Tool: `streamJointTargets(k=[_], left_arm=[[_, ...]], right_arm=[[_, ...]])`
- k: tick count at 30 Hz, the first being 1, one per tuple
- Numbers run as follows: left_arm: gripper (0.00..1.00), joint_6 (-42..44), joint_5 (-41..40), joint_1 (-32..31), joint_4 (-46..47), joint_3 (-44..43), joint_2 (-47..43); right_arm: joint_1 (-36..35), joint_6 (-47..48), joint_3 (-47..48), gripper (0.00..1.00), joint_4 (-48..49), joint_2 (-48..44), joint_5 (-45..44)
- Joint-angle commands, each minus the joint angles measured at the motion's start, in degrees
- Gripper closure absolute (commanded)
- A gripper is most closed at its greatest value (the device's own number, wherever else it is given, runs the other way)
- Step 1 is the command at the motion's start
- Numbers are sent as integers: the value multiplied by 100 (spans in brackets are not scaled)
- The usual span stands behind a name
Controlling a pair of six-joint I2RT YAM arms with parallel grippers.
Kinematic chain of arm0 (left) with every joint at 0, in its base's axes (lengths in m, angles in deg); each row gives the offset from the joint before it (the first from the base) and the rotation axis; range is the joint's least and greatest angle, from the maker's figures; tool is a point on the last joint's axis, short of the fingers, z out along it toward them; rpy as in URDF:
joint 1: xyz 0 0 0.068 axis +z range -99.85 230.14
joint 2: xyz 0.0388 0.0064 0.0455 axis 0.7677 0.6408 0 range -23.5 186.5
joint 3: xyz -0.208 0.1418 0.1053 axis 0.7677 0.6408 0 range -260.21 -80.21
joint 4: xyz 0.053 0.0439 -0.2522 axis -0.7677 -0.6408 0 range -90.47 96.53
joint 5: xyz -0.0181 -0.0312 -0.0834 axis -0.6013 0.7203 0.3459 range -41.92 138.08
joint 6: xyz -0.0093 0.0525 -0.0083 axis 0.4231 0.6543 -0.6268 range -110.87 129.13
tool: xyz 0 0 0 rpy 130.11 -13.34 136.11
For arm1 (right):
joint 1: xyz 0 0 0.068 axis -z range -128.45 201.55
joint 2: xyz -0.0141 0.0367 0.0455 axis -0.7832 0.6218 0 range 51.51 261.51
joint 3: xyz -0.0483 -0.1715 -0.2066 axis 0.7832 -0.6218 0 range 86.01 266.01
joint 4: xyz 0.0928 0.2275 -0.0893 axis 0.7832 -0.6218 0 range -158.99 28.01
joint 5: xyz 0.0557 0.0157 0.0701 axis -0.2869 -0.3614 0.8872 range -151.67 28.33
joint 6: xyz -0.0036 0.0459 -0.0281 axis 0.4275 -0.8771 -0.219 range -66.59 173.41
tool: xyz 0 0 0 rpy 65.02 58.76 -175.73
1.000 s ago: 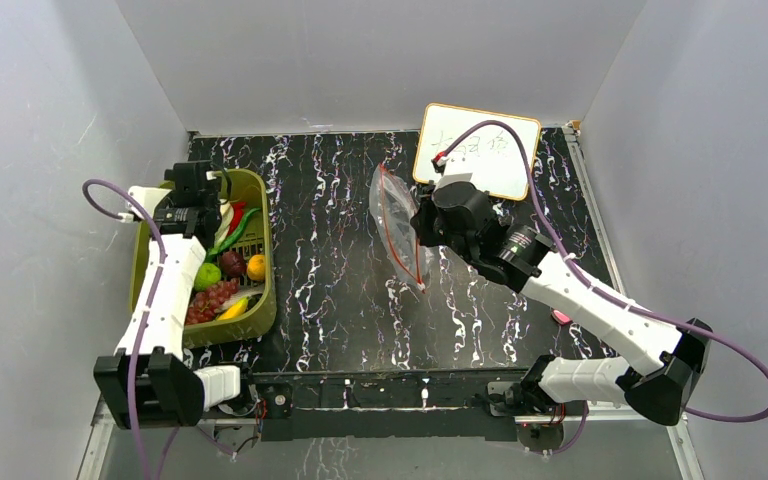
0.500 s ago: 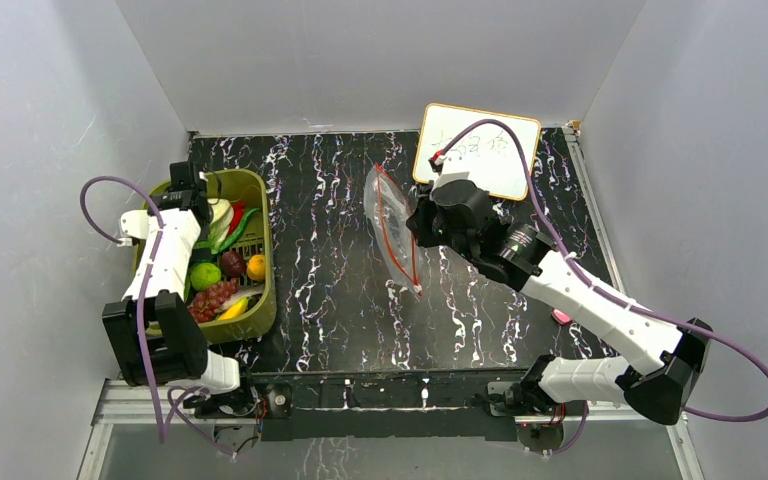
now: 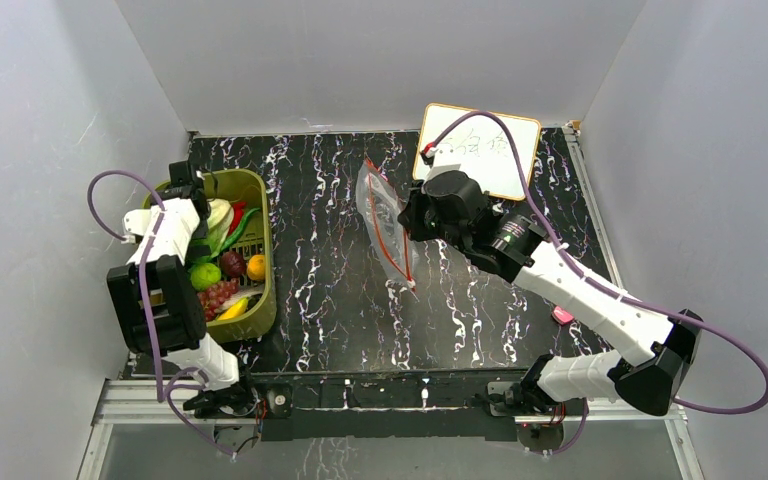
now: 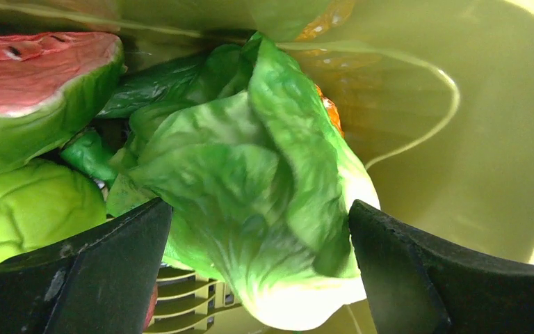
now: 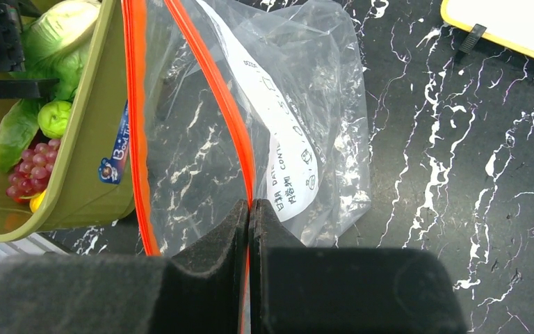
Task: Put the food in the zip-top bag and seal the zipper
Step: Pick up the fake vegetable from the bin.
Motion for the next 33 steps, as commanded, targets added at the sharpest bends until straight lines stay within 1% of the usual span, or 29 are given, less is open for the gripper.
streamJointTargets(k=[1, 4, 8, 10, 12, 14, 17, 19, 25, 28, 30, 33], left_arm=[[4, 21, 95, 136, -149, -253, 376], [9, 66, 180, 140, -133, -173, 501], [20, 88, 170, 137, 24, 25, 394], [36, 182, 73, 137, 56, 9, 365], [57, 232, 0, 137, -29, -64, 352], [68, 256, -54, 137, -151, -154, 335], [78, 320, -51, 139, -187, -158, 226], [81, 414, -34, 137, -149, -128, 110], [83, 794, -123, 137, -193, -87, -361], [84, 1209, -195, 137, -21, -3, -712], [84, 1714, -107, 137, 233, 126, -989], [86, 2086, -72, 137, 345, 277, -1349]], right_arm=[[2, -94, 321, 100, 182, -78, 50], [0, -90, 333, 100, 143, -67, 24], [4, -73, 364, 100, 167, -69, 8], [0, 3, 359, 100, 180, -74, 21], [2, 93, 333, 100, 171, -85, -36], [2, 147, 273, 100, 168, -116, -94], [2, 160, 190, 100, 229, -157, -48], [2, 192, 172, 100, 266, -183, 6], [3, 190, 74, 100, 366, -226, -5], [2, 86, 10, 100, 385, -210, 92], [2, 113, -64, 100, 445, -217, 123], [2, 158, -98, 100, 447, -226, -12]])
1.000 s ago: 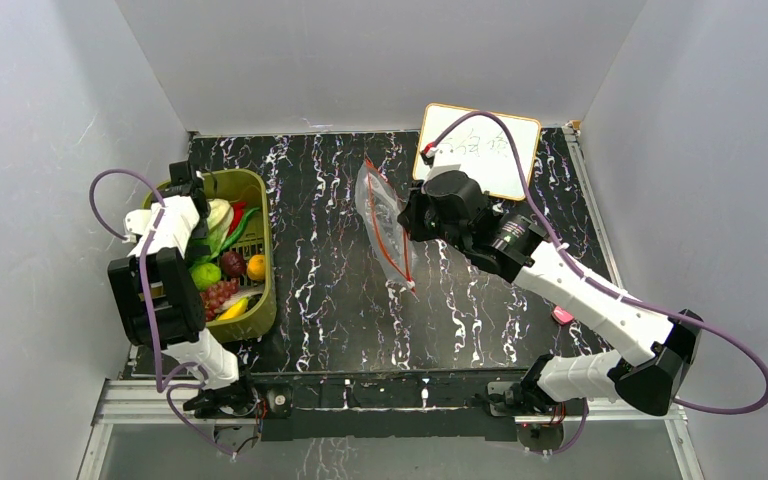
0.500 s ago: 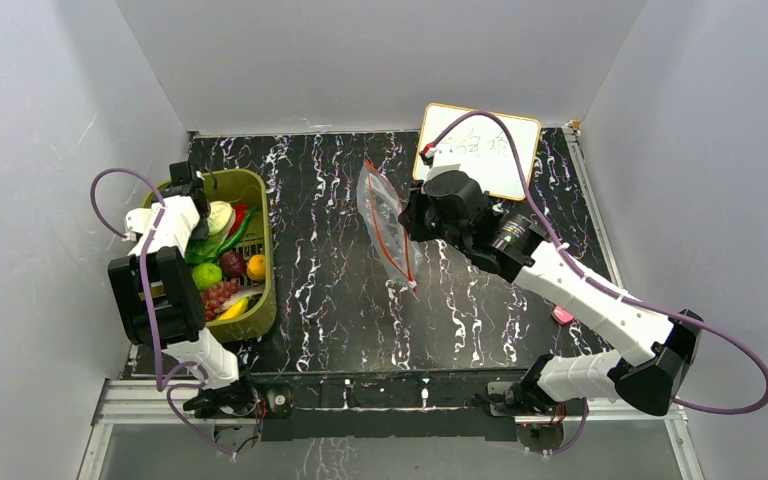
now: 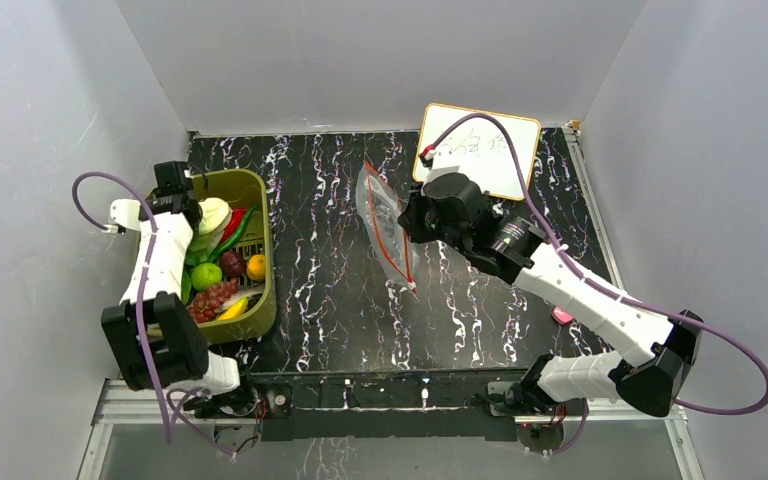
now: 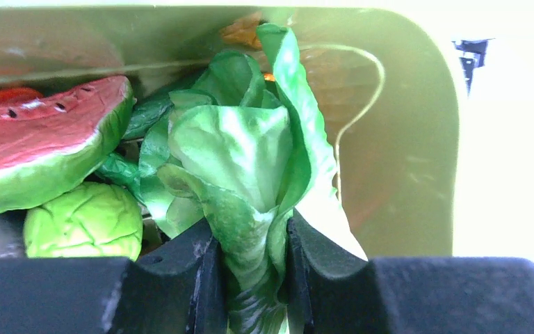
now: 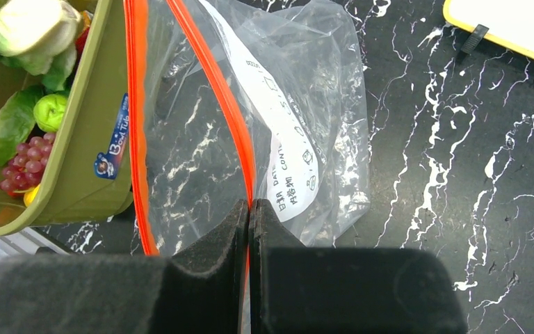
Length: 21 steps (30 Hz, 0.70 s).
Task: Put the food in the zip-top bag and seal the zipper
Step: Pick up the fake vegetable from the bin, then place the fake vegetable in the zipper food storage bag.
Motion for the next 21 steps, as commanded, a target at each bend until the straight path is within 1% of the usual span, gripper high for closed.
streamJointTargets(k=[1, 3, 4, 8, 12, 17, 19, 21], left_arm=[[86, 858, -195, 30, 230, 187, -771], [86, 1138, -175, 30, 367, 259, -1011], [86, 1411, -91, 30, 541, 322, -1125], [88, 2258, 540, 30, 1146, 539, -1590], [89, 2715, 1055, 22, 1150, 506, -1840], [87, 3419, 1628, 16, 1282, 450, -2047], [84, 3884, 1880, -74, 1406, 293, -2074], [83, 4153, 2028, -204, 1443, 121, -2070]], right_arm=[[4, 61, -5, 100, 391, -195, -116], [4, 55, 56, 100, 408, -188, -80], [4, 68, 74, 100, 434, -184, -37], [4, 42, -7, 100, 588, -143, -26], [4, -148, 24, 100, 560, 52, -15], [4, -408, 32, 100, 532, 224, -113], [4, -429, 51, 100, 504, 293, -164], [4, -463, 123, 100, 411, 377, -236]])
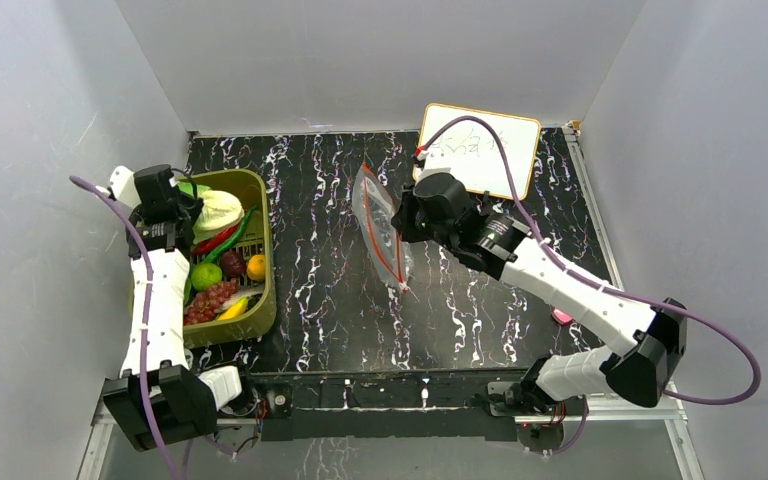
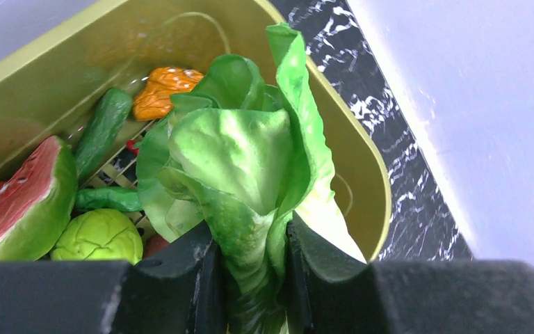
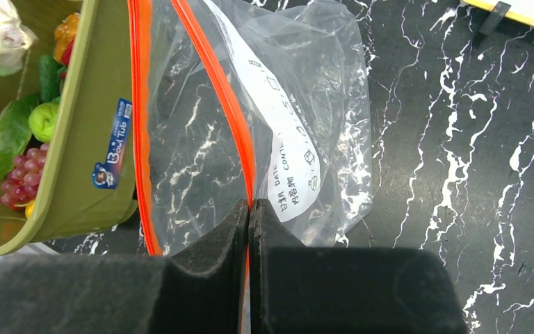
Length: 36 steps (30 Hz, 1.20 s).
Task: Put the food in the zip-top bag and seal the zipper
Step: Place the fake vegetable in the zipper food storage bag.
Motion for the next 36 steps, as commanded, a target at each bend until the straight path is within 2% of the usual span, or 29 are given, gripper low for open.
streamJointTargets(k=[1, 8, 14, 18, 23, 27, 36], left_arm=[[82, 1017, 676, -201, 343, -504, -198], [82, 1211, 1886, -319, 472, -963, -225], [82, 1287, 3385, -482, 1060, -1045, -263], [82, 878, 4514, -673, 1757, -1003, -254], [82, 21, 5784, -928, 3251, -629, -300], [83, -774, 5988, -1310, 4945, 218, -325], [85, -1053, 5664, -2072, 7304, 1239, -346]], right_arm=[[2, -210, 235, 100, 173, 120, -233], [2, -1104, 470, 100, 27, 320, -290], [6, -1875, 805, 100, -282, 701, -462], [2, -2285, 900, 100, -67, 814, -308], [2, -2525, 925, 100, 263, 929, -301], [2, -2703, 796, 100, 772, 918, 100], [2, -3118, 736, 100, 1163, 898, 495]])
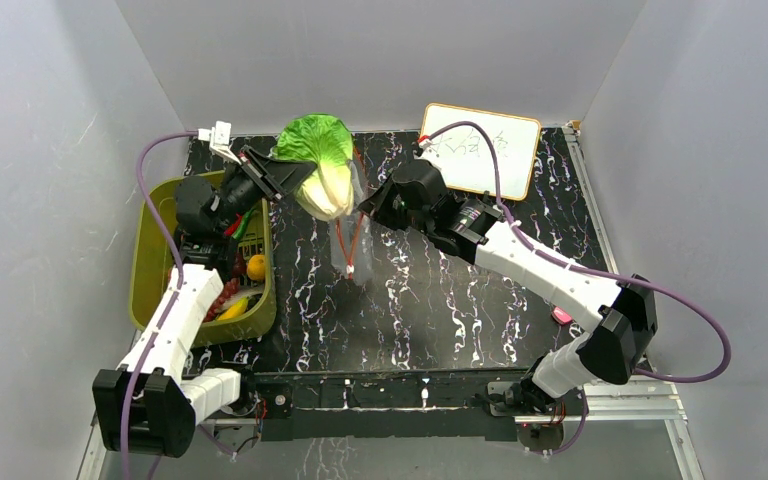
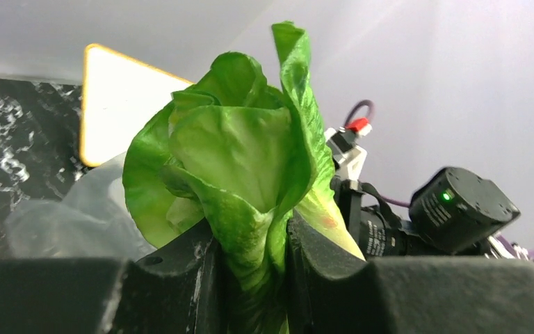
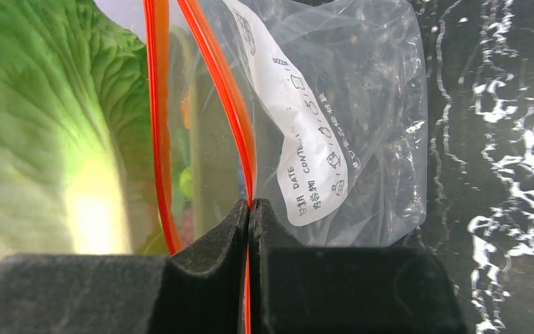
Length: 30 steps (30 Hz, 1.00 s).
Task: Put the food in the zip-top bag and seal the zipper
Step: Place the fake vegetable in the zipper food storage bag.
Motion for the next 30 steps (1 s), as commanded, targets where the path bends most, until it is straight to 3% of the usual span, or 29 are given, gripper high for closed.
streamJointTargets(k=[1, 12, 16, 30], left_arm=[[85, -246, 36, -281, 2045, 131, -54], [87, 2097, -776, -941, 1881, 544, -139], [91, 3026, -1107, -1146, 1208, 718, -349], [93, 3877, -1773, -1251, 765, 864, -575]], right_arm=[[3, -396, 108, 100, 702, -71, 324], [2, -633, 50, 100, 878, -65, 649], [4, -624, -70, 100, 970, -244, 616], [2, -655, -372, 100, 1241, -530, 401]])
